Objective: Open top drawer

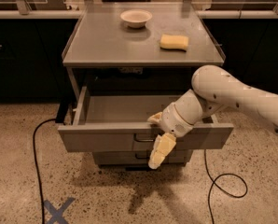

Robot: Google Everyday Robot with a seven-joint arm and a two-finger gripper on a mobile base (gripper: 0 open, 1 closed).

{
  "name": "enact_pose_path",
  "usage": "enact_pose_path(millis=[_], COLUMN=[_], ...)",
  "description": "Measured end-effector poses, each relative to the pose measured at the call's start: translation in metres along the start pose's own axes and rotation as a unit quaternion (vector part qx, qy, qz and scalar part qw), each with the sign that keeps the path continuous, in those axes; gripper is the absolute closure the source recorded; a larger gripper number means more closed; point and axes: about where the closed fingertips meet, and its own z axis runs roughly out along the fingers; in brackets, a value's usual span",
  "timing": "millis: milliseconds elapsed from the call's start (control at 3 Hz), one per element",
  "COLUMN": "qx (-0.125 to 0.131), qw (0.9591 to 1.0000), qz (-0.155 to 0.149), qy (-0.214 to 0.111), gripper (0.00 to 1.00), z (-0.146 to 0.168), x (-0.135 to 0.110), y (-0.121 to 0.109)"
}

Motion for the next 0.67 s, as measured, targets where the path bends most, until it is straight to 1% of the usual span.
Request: enact_pose_path(millis=[333, 667], qx=[0.0, -0.008], qw=[1.0, 0.9999], qz=[0.0, 0.001], qy=[0.0, 0.008], gripper=[0.0, 0.0], z=[0.0, 0.0084], x=[0.0, 0.0035], y=[0.0, -0.006])
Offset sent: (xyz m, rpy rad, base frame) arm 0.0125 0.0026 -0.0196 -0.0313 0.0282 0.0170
